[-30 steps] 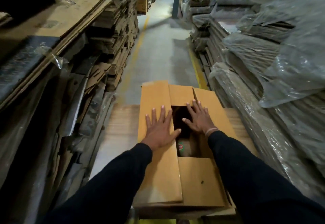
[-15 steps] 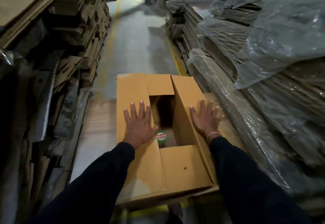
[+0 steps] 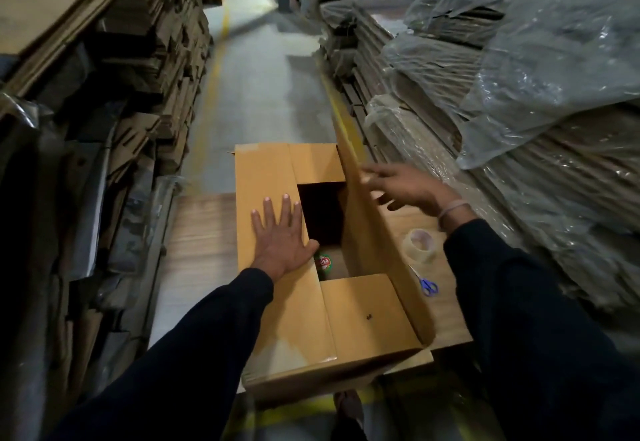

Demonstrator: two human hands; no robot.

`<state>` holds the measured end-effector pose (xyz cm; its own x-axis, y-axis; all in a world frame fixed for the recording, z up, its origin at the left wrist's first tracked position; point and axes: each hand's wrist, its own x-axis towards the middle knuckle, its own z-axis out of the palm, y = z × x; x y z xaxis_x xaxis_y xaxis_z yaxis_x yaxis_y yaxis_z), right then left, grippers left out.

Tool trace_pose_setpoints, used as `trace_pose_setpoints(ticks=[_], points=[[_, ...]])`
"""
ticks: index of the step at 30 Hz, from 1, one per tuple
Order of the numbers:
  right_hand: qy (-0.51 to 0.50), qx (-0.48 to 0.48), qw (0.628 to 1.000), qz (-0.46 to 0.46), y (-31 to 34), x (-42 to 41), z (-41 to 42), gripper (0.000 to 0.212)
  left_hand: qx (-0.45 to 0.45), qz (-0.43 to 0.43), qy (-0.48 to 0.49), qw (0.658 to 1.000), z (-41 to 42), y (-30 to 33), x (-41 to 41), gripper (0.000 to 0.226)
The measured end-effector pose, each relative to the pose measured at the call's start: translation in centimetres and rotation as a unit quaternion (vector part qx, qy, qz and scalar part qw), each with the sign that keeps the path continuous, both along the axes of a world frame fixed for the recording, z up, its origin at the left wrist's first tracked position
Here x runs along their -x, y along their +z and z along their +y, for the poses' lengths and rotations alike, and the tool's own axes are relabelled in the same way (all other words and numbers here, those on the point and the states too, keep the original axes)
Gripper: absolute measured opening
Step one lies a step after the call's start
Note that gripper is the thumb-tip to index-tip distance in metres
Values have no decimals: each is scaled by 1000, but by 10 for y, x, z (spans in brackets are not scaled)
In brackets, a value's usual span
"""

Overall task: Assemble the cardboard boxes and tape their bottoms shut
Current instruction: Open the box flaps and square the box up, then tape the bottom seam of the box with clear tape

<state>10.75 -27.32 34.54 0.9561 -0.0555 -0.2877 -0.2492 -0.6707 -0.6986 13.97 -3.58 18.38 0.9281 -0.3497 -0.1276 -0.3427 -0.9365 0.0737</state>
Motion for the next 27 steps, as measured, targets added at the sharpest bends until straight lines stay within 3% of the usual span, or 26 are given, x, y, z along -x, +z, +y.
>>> trace_pose_setpoints(ticks=[3,5,8,12,21,27], points=[[139,145,977,71,-45,-1,37,73,-7,-1,-9,1000,2,-1,6,91],[142,214,961,105,-90,0,51,79,-3,-7,-24,1000,6,-1,10,82],[103,258,960,40,-136,11,56,78,23,-15,-48,998,17,-1,10,71],[79,321,942,-65,-155,23,56,74,46,-20,-48,998,22,-2,15,86],[81,314,939,-114,-167,28,35,71,1,-1,-41,999,-1,-5,37,79],[79,253,956,-125,-156,30,42,61,60,6,-77,995,-8,-4,9,78]])
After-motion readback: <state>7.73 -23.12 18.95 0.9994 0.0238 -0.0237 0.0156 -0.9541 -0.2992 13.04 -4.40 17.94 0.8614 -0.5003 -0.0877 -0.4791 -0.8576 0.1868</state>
